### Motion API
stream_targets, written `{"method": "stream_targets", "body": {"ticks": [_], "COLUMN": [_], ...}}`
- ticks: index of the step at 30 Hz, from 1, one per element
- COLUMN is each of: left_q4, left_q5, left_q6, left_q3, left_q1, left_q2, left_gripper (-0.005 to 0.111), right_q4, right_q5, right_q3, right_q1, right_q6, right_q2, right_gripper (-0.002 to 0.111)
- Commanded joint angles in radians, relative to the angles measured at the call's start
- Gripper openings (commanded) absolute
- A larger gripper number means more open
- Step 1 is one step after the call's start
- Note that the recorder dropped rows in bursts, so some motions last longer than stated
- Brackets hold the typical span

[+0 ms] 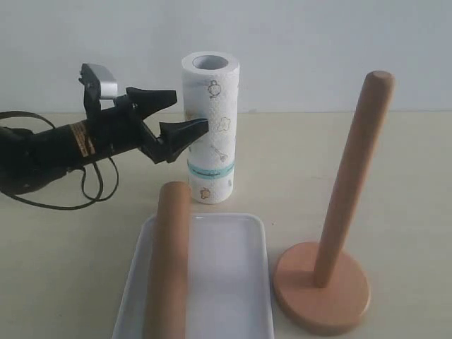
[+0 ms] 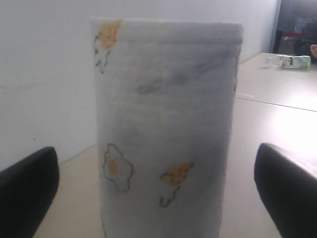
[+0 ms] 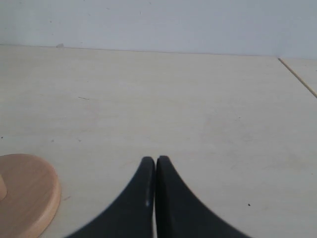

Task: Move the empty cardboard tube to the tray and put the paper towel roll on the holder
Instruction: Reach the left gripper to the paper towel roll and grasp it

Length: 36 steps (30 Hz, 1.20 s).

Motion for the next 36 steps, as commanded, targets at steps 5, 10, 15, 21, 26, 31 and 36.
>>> {"method": "stream_targets", "body": {"ticks": [5,10,15,21,26,31,36], "left_q4": [0.020,0.020,0.020,0.097,0.100,0.100,0.096], "left_q5": [-0.008,0.117,0.147,0.158,0.158,0.158,0.158], "left_q6": [-0.031,-0.099,-0.160,-0.252,-0.252,-0.252,-0.252], "left_q3": [-0.120,-0.204,-0.274,-0.325,-0.325,-0.325,-0.325], "left_q1": [-0.074,-0.114,-0.124,-0.124,-0.108,-0.102,-0.102], "left_q2": [0.069,0.103,0.120,0.158,0.158,0.158,0.158], "left_gripper": [0.110,0.110,0.110,0.078,0.017,0.004,0.004], "right_q4": [0.001,0.001,0.001,0.001,0.001,0.001,0.001], "right_q5": [-0.003,-0.003,-0.003,-0.003,-0.003,-0.003,-0.003], "right_q3": [-0.001,-0.001,-0.001,-0.001,-0.001,-0.001,-0.001], "right_q1": [-0.003,-0.003,-0.003,-0.003,-0.003,-0.003,-0.003], "right_q6": [0.002,0.002,0.002,0.002,0.002,0.002,0.002], "right_q2": [-0.004,-0.004,-0.004,-0.004,-0.004,-0.004,-0.004], "right_gripper": [0.000,0.000,0.000,0.000,0.000,0.000,0.000]}}
